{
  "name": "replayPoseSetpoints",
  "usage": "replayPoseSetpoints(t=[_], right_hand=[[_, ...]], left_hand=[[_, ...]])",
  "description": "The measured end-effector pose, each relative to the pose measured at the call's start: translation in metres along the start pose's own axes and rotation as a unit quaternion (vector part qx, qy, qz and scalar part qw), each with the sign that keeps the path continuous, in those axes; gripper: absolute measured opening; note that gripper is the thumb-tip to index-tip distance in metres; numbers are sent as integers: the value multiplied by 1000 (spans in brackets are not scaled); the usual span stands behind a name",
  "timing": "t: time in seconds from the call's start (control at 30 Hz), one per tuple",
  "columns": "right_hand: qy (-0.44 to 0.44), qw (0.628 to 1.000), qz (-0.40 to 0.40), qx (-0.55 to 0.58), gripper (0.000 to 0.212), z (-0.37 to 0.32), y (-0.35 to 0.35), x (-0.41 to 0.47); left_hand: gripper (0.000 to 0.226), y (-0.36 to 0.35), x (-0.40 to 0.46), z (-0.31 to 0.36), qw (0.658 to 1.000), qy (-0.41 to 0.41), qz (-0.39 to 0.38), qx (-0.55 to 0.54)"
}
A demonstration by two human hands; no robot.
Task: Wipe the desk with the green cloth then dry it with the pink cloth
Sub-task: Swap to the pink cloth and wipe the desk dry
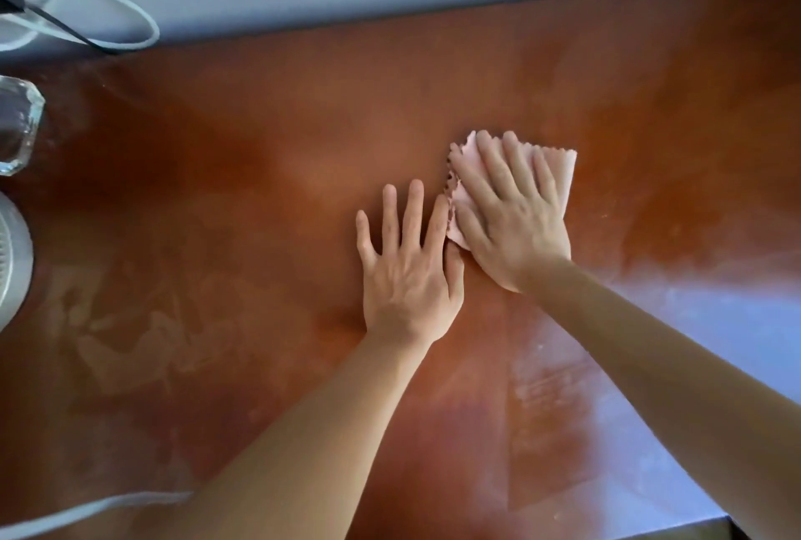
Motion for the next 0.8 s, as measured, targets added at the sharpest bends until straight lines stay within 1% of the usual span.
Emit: replayPoseSetpoints(t=[0.1, 0.17, 0.3, 0.37, 0.47, 0.6, 0.67, 0.73, 0.8], right_hand=[[8, 1000, -17, -5, 60, 4, 1, 2], [8, 1000, -13, -11, 61, 11, 9, 27], [-31, 999, 19, 3, 64, 29, 32, 101], [-38, 999, 19, 5, 61, 28, 35, 118], [-26, 999, 18, 10, 61, 18, 25, 88], [12, 1000, 16, 3, 59, 3, -2, -19], [25, 1000, 16, 9, 57, 0, -10, -55], [34, 999, -3, -1, 57, 1, -12, -60], [39, 999, -20, -7, 59, 6, -7, -40]], left_hand=[[56, 1, 0, 0, 1000, -1, -5, 2], [55, 2, 1, 1, 1000, 3, -4, -1], [54, 4, 1, 2, 1000, -1, 0, -2], [54, 5, 1, 1, 1000, -3, 1, 1], [54, 5, 0, 1, 1000, -2, 0, 3], [55, 4, 0, 0, 1000, -5, 2, 7], [55, 4, 0, 1, 1000, -9, -1, 11], [55, 3, 0, 0, 1000, -7, -3, 13], [54, 3, 0, 0, 1000, -3, -2, 13]])
Point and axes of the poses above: each hand's wrist, its own x-axis towards the middle knuckle, its own y-axis out of the back of the hand, z = x × y, the point moved 5 cm from there along x, towards the middle knuckle, and after that the axes turned 14 degrees about x, right-handed, at the moved point
